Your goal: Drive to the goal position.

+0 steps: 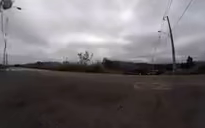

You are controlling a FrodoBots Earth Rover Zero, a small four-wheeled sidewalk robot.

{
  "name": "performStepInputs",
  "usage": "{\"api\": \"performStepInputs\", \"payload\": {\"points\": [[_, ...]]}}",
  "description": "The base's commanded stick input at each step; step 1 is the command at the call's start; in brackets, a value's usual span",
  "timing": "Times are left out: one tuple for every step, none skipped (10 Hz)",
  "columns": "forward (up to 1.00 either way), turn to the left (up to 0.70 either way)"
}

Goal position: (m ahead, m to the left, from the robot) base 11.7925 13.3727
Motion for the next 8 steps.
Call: {"api": "performStepInputs", "payload": {"points": [[0.70, 0.00], [0.70, 0.00], [0.70, 0.00], [0.70, 0.00], [0.70, 0.00], [0.70, 0.00], [0.70, 0.00], [0.70, 0.00]]}}
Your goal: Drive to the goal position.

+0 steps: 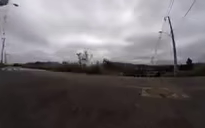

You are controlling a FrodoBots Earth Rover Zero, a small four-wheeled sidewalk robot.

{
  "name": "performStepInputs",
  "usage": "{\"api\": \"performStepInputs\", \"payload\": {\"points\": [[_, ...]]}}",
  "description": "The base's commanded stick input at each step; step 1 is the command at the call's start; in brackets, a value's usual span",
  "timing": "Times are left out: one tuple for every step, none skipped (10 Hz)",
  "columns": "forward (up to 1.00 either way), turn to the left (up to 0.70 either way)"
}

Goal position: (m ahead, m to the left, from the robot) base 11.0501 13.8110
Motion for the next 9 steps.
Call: {"api": "performStepInputs", "payload": {"points": [[0.70, 0.00], [0.70, 0.00], [0.70, 0.00], [0.70, 0.00], [0.70, 0.00], [0.70, 0.00], [0.70, 0.00], [0.70, 0.00], [0.70, 0.00]]}}
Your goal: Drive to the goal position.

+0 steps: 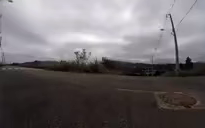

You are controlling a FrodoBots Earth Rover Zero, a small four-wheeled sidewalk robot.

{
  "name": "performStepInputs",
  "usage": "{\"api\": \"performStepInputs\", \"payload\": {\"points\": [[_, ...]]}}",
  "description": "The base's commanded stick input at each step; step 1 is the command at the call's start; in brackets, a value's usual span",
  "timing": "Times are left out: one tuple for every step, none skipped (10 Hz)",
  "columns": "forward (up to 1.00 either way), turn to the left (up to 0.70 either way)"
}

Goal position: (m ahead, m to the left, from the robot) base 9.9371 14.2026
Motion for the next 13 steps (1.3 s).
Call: {"api": "performStepInputs", "payload": {"points": [[0.70, 0.00], [0.70, 0.00], [0.70, 0.00], [0.70, 0.00], [0.70, 0.00], [0.70, 0.00], [0.70, 0.00], [0.70, 0.00], [0.70, 0.00], [0.70, 0.00], [0.70, 0.00], [0.70, 0.00], [0.70, 0.00]]}}
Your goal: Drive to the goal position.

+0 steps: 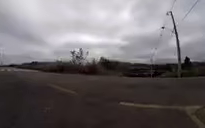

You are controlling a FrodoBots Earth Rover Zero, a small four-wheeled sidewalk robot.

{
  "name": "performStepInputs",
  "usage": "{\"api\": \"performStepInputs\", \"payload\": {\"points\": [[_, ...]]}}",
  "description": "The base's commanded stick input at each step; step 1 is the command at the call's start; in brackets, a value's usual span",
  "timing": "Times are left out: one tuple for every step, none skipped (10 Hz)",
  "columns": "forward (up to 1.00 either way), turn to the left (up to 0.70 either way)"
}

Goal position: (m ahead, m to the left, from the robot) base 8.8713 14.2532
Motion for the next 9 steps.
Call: {"api": "performStepInputs", "payload": {"points": [[0.70, 0.00], [0.70, 0.00], [0.70, 0.00], [0.70, 0.00], [0.70, 0.00], [0.70, 0.00], [0.70, 0.00], [0.70, 0.00], [0.70, 0.00]]}}
